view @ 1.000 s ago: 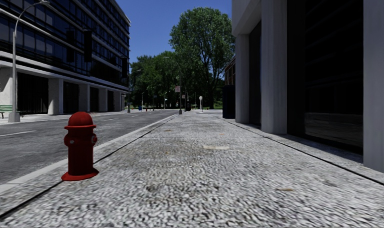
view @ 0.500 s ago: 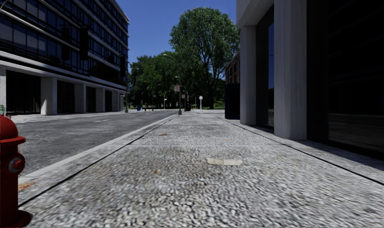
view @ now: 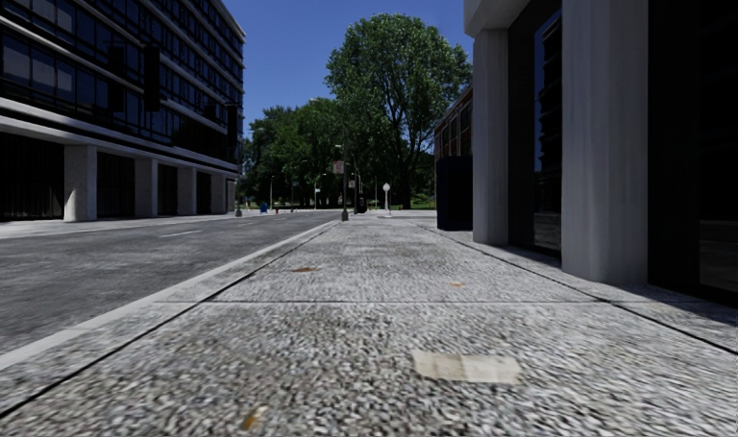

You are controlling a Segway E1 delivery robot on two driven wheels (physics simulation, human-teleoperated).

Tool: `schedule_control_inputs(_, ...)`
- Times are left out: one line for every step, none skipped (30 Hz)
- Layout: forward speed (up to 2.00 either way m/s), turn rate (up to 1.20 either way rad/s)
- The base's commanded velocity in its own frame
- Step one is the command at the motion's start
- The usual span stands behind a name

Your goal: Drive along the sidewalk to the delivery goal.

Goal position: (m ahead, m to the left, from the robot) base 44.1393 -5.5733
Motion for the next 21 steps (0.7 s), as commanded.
schedule_control_inputs(2.0,0.0)
schedule_control_inputs(2.0,0.0)
schedule_control_inputs(2.0,0.0)
schedule_control_inputs(2.0,0.0)
schedule_control_inputs(2.0,0.0)
schedule_control_inputs(2.0,0.0)
schedule_control_inputs(2.0,0.0)
schedule_control_inputs(2.0,0.0)
schedule_control_inputs(2.0,0.0)
schedule_control_inputs(2.0,0.0)
schedule_control_inputs(2.0,0.0)
schedule_control_inputs(2.0,0.0)
schedule_control_inputs(2.0,0.0)
schedule_control_inputs(2.0,0.0)
schedule_control_inputs(2.0,0.0)
schedule_control_inputs(2.0,0.0)
schedule_control_inputs(2.0,0.0)
schedule_control_inputs(2.0,0.0)
schedule_control_inputs(2.0,0.0)
schedule_control_inputs(2.0,0.0)
schedule_control_inputs(2.0,0.0)
